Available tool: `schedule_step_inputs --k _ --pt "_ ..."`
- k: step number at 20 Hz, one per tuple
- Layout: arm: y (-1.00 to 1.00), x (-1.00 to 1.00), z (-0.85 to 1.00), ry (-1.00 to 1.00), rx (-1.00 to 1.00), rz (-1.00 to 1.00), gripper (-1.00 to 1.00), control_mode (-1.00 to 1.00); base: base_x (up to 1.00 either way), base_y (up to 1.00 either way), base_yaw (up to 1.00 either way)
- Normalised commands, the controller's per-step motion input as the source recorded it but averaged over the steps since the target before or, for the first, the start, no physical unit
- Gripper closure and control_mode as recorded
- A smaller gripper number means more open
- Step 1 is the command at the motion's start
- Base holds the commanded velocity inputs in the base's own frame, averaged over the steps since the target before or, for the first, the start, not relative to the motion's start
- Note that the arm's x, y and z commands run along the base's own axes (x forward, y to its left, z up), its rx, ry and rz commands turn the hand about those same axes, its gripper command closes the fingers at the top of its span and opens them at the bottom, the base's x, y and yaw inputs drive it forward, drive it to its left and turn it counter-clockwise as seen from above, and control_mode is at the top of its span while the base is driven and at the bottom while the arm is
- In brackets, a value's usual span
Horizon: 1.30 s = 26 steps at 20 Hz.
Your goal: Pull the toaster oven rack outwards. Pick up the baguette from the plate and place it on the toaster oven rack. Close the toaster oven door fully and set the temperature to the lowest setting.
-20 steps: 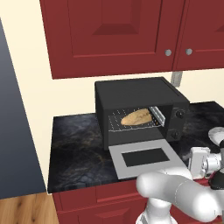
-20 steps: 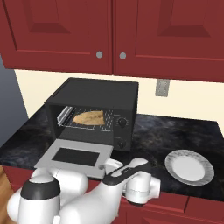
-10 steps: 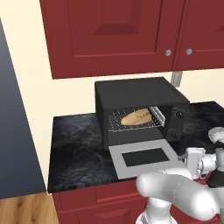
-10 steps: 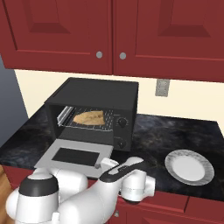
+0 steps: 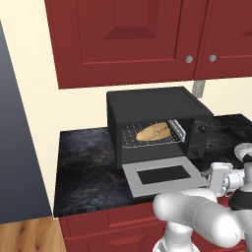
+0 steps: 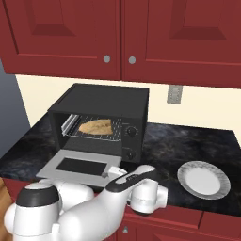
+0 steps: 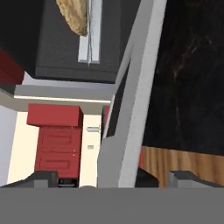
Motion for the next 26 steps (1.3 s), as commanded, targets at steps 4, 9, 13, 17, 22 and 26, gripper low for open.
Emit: schedule_step_inputs --k 4,9,13,17,22,26 --pt "0.25 0.16 0.19 -0.07 0.0 -0.02 -1.0 -1.0 0.0 0.0 0.0" --pt "0.29 0.26 0.17 -0.1 0.0 -0.04 -1.0 -1.0 0.0 0.0 0.0" --pt "0.36 0.42 0.3 -0.11 0.0 -0.08 -1.0 -1.0 0.0 0.0 0.0" --pt "0.46 0.39 0.44 -0.13 0.0 -0.12 -1.0 -1.0 0.0 0.0 0.0" --pt "0.43 0.33 0.42 -0.07 0.0 -0.15 -1.0 -1.0 0.0 0.0 0.0" --pt "0.4 0.28 0.51 -0.06 0.0 -0.16 -1.0 -1.0 0.0 0.0 0.0"
